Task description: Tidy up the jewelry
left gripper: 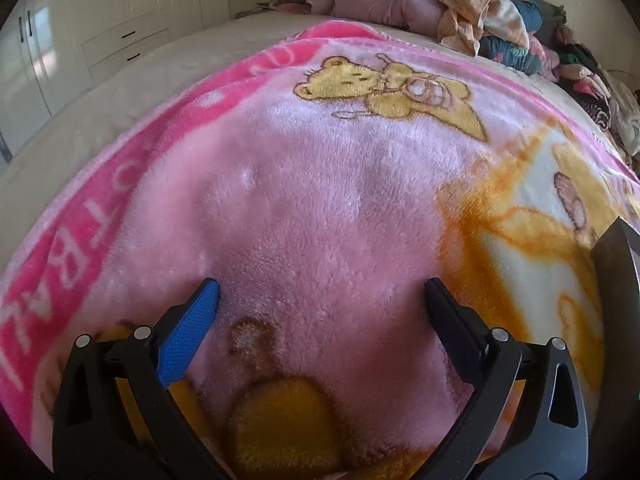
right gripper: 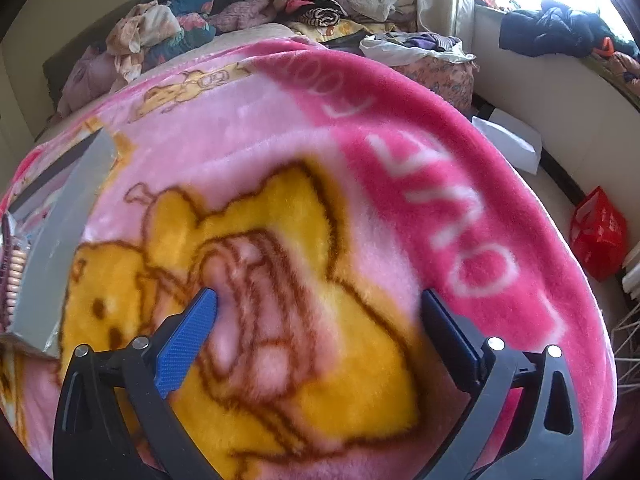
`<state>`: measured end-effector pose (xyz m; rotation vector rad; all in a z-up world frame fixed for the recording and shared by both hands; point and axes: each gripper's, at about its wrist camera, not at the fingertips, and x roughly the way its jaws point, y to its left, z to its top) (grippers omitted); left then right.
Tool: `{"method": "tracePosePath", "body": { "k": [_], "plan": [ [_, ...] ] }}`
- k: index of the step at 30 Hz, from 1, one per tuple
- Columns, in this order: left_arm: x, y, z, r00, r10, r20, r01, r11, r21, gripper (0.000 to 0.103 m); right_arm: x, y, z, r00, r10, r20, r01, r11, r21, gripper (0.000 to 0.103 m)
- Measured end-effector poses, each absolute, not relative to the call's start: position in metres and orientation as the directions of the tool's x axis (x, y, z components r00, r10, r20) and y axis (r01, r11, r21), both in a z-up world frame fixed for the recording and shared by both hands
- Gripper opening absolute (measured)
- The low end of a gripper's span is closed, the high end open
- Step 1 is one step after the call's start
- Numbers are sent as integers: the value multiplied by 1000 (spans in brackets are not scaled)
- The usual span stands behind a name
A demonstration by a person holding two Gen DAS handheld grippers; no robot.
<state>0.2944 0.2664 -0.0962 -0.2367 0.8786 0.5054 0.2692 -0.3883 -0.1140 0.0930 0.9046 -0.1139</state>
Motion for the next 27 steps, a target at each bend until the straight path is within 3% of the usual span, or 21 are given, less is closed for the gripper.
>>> {"method": "tracePosePath", "body": {
  "k": [27],
  "plan": [
    [292, 264, -101, 534, 316, -784, -512, 859, -3, 93, 266, -388, -112, 621, -64, -781, 136, 990, 27, 98]
  ]
}}
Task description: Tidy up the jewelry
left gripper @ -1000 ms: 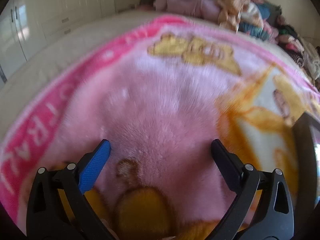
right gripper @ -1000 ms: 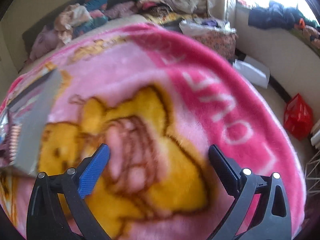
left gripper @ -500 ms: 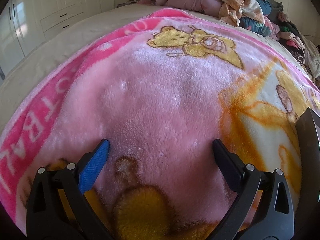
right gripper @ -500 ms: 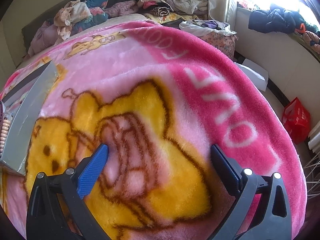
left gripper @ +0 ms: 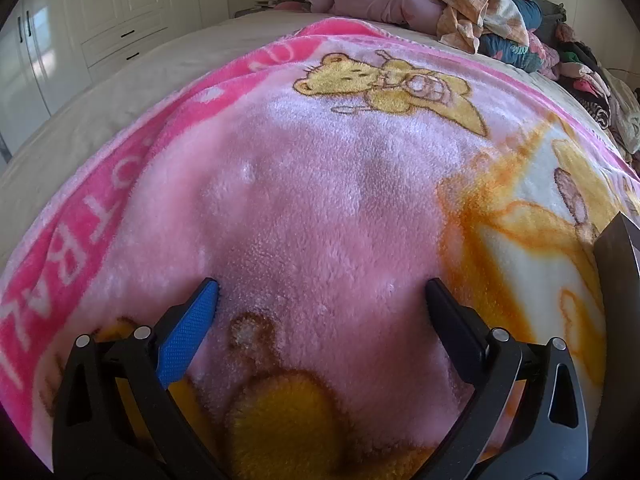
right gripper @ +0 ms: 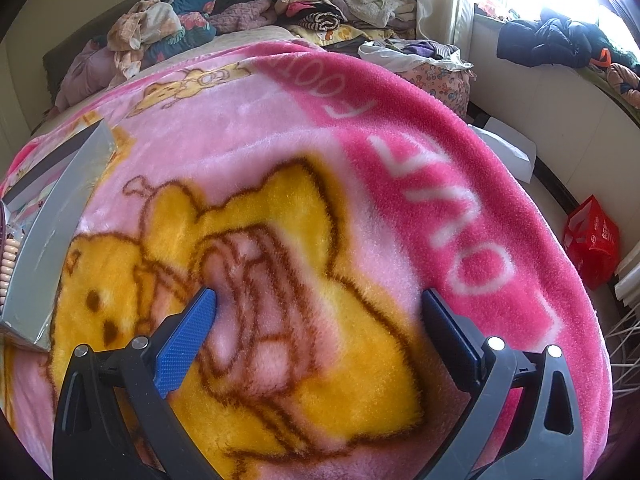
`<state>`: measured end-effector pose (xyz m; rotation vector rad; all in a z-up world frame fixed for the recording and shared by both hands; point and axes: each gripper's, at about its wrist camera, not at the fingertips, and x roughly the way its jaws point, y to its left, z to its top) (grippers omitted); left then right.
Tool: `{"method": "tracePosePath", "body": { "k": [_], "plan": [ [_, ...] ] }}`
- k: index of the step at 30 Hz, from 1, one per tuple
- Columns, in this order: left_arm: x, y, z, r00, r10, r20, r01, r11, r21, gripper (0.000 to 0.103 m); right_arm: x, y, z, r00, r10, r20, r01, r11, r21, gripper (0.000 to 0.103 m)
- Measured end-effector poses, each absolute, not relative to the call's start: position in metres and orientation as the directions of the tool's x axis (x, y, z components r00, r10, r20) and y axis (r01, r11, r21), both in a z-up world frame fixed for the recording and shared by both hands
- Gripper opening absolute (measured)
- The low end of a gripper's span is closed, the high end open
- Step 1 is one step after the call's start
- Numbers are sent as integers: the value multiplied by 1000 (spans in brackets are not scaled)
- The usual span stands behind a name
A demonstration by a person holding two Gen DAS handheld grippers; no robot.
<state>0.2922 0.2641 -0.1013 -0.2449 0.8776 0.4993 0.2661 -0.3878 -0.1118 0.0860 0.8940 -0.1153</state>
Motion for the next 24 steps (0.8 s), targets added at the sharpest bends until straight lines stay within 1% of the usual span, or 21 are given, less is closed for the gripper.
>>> {"method": "tracePosePath", "body": {
  "k": [24],
  "plan": [
    [295, 264, -102, 526, 330, -784, -516, 856, 14, 93, 267, -387, -112, 621, -64, -781, 136, 990, 27, 98]
  ]
}}
